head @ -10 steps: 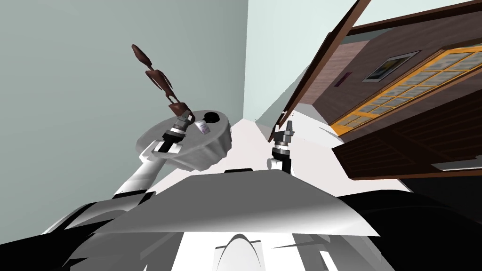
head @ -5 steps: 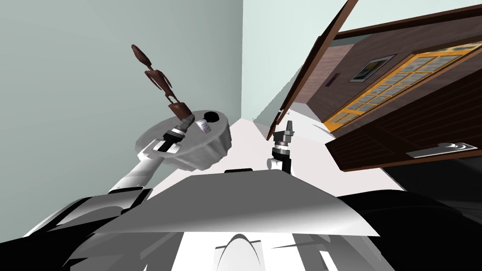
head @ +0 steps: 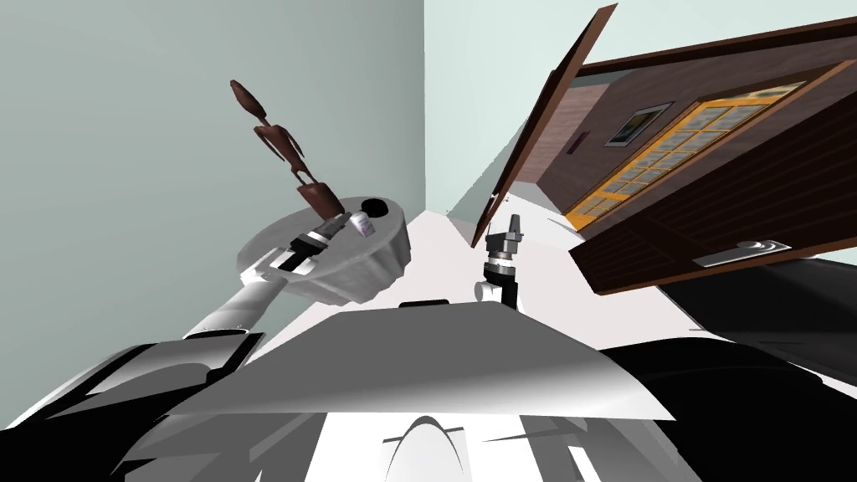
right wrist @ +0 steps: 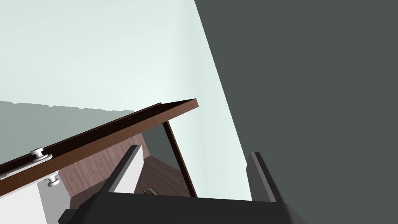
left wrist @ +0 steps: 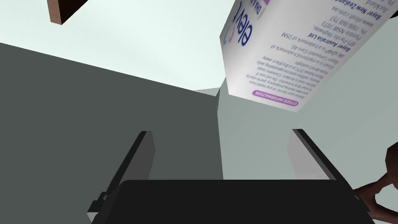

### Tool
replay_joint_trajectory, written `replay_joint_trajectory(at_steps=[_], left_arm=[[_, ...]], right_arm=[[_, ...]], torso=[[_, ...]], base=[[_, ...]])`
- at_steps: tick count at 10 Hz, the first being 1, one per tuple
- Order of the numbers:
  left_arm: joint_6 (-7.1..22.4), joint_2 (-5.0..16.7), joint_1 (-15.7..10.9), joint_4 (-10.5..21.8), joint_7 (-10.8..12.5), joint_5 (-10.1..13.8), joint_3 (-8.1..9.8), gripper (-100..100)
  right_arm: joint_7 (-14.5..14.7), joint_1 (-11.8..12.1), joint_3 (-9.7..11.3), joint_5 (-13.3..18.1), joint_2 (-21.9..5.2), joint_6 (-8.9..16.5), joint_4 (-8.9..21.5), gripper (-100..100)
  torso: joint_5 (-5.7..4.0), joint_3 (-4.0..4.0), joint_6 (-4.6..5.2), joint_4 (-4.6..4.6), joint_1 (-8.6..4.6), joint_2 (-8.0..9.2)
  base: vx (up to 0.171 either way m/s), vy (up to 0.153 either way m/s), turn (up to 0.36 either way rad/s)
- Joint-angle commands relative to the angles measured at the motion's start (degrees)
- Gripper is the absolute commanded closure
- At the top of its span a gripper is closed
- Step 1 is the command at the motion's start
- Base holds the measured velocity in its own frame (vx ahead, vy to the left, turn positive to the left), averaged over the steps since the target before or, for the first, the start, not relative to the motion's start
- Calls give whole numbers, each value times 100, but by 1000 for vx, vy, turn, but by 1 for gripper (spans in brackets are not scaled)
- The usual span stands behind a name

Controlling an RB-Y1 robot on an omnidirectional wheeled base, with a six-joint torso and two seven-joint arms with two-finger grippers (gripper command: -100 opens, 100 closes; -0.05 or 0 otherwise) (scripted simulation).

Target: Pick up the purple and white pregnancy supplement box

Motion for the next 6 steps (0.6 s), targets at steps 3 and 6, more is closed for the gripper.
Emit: replay_joint_trajectory(at_steps=[3,6], left_arm=[[-266,160,-138,497,-319,-309,-246,-100],[-468,260,-209,910,-576,-574,-481,-100]], right_arm=[[0,1,0,0,0,0,0,0],[0,1,0,0,0,0,0,0]], torso=[[0,-2,-2,0,-1,-4],[-1,-7,-1,-2,-4,-12]], base=[[-26,46,-79],[-4,36,-107]])
